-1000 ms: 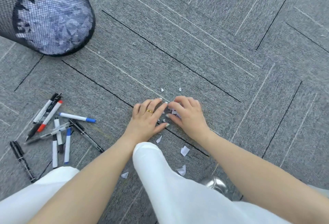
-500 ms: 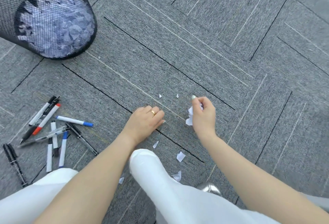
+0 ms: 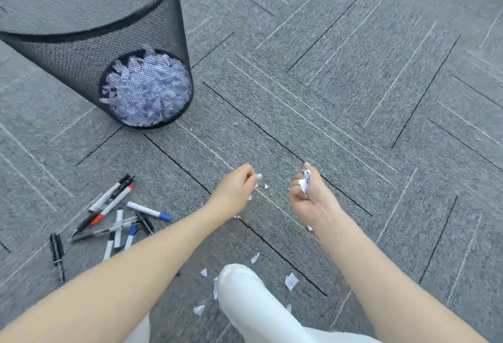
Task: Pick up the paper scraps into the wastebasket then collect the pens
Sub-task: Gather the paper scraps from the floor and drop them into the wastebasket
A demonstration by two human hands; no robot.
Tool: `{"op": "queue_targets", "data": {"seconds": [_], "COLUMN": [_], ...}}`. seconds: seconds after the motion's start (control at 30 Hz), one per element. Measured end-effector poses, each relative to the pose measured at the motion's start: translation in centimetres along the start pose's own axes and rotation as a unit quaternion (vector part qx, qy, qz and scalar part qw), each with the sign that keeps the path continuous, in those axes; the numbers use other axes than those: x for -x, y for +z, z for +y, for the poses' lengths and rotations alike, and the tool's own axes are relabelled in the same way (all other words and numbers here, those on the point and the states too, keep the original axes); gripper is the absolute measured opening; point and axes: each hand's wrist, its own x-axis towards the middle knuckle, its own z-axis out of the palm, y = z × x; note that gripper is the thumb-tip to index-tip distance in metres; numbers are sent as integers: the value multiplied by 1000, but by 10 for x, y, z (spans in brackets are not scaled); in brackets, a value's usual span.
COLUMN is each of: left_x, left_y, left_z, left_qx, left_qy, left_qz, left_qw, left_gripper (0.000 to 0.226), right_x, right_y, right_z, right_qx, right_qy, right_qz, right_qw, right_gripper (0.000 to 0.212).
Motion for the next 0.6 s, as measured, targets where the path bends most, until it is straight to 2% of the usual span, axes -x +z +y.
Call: {"op": "queue_targets", "data": {"seconds": [0.07, 0.1, 0.2, 0.27, 0.37, 0.43, 0.5, 0.53, 0.6], "left_x": [1, 3, 9, 15, 17, 17, 18, 18, 17], "left_y": [-32, -50, -109, -152, -222, -262, -292, -303, -320], "left_z": [33, 51, 99, 126, 140, 132, 117, 109, 91], "left_qx": [138, 225, 443, 523, 558, 540, 500, 472, 378], "left_qy": [-18, -27, -4, 40, 63, 39, 2, -17, -66], "left_qz": [6, 8, 15, 52, 167, 239, 282, 291, 292], "left_qw": [990, 974, 896, 850, 810, 806, 819, 832, 876], "left_gripper": [25, 25, 28, 31, 31, 30, 30, 30, 26], "right_x": [9, 15, 43, 67, 102, 112, 112, 112, 110], "right_y": [34, 55, 136, 195, 271, 308, 333, 340, 350], "right_z": [-8, -12, -25, -28, -16, 4, 25, 33, 45], "right_qx": [5, 13, 41, 70, 129, 191, 277, 312, 377], "right_qy": [-2, -8, -27, -67, -140, -174, -190, -195, -212], "right_qz": [-50, -79, -190, -253, -307, -312, -287, -267, -254], "right_qw": [999, 997, 981, 962, 932, 914, 897, 891, 865], "right_gripper": [33, 32, 35, 34, 29, 30, 36, 36, 21]}}
